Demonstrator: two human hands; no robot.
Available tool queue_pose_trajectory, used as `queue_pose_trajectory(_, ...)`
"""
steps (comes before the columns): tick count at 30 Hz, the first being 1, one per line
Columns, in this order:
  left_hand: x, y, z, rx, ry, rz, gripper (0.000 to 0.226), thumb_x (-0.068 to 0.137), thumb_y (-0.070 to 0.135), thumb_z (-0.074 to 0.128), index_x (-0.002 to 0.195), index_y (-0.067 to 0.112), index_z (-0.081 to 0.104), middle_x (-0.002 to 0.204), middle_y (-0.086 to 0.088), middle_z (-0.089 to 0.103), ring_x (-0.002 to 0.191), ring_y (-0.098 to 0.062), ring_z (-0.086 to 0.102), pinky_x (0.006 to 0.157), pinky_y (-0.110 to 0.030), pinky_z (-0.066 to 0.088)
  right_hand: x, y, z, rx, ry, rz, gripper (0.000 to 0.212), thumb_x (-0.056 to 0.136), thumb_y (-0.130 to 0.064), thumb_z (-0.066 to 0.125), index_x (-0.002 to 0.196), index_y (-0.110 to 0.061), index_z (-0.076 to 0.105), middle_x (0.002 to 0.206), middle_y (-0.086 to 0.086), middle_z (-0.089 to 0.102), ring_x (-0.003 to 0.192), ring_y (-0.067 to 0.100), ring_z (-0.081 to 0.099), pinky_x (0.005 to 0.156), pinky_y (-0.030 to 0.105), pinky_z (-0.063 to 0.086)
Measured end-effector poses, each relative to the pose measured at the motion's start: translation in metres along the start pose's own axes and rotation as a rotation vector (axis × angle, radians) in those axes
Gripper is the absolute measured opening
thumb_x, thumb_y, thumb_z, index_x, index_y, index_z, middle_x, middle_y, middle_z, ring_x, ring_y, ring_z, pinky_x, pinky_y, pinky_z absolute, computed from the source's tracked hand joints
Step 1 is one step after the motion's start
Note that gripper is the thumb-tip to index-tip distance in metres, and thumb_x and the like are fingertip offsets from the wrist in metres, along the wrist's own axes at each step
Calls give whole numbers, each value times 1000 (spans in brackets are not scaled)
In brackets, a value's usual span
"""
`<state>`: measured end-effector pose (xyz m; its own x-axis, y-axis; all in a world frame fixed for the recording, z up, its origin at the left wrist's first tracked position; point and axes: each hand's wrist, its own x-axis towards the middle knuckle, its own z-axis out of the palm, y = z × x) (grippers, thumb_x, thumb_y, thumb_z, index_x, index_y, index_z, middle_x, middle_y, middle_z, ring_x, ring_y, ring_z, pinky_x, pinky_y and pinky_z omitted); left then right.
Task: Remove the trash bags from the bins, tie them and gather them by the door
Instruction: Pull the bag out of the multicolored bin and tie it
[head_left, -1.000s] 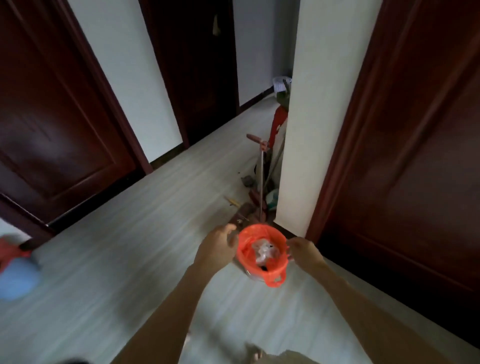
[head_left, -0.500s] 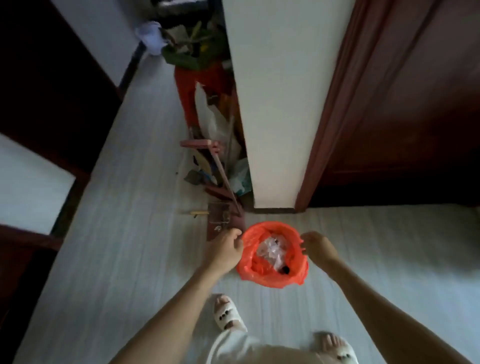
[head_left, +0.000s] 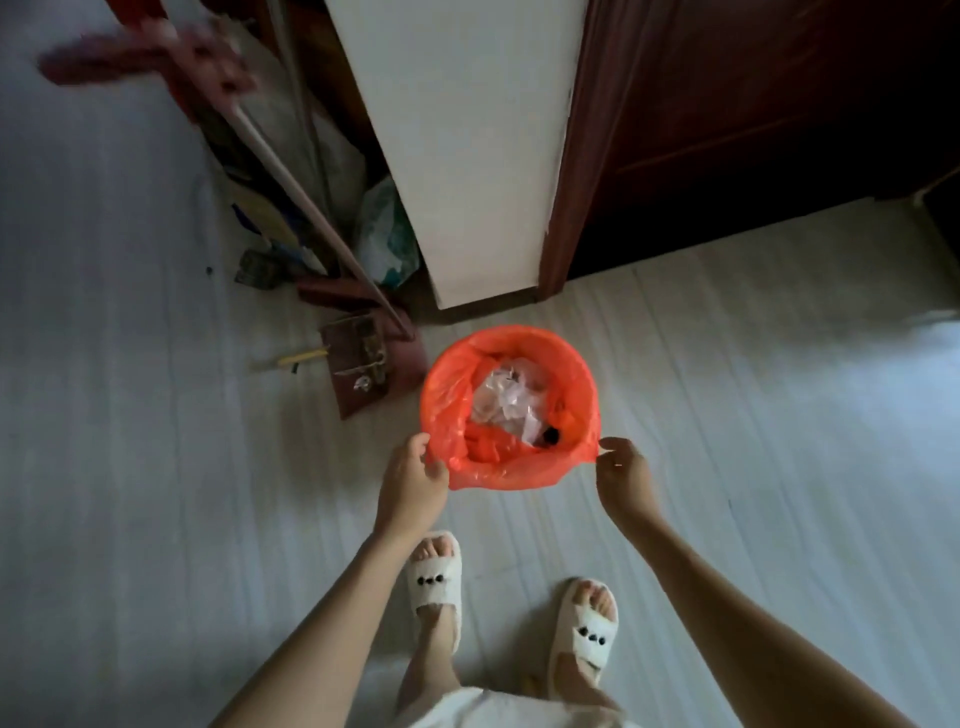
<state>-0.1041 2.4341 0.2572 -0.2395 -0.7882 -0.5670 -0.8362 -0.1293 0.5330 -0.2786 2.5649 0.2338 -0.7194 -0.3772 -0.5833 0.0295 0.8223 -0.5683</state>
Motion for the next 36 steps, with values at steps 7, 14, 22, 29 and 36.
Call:
queue_pose_trajectory(7,110,-87,114,-128,210,35,54,88,23,53,137,6,36,137,-21,46,128,-34,42,108,-44,34,102,98,81,69,217,-115,44,92,-26,37,125,0,47,128,20,48,118,34,48,101,41,38)
queue_pose_trajectory(14,210,-104,143,-44,382,144,59,97,28,37,143,-2,16,150,-25,23,140,-33,23,114,-35,16,192,98,117,134,229,-240,34,98,-28,29,113,-2,44,128,28,48,121,38,44,89,37,34)
queue_pose_trajectory(22,191,-125,141,86,680,294,23,93,17,48,103,5,65,93,-26,68,87,-43,64,71,-44,47,164,116,134,-13,493,-309,27,93,-10,35,113,-6,52,106,28,63,98,44,56,74,39,38)
queue_pose_trajectory(29,151,-112,151,96,565,725,4,82,4,62,81,8,62,74,-16,69,68,-36,64,57,-38,50,130,113,145,-146,379,-613,23,87,1,41,102,-3,58,102,21,65,100,39,57,86,39,42)
queue_pose_trajectory(36,132,-107,157,321,330,596,54,94,34,44,139,9,31,142,-14,39,131,-28,40,102,-34,37,121,126,129,-316,389,-660,50,93,-29,45,138,-10,32,124,13,59,112,31,56,83,39,47)
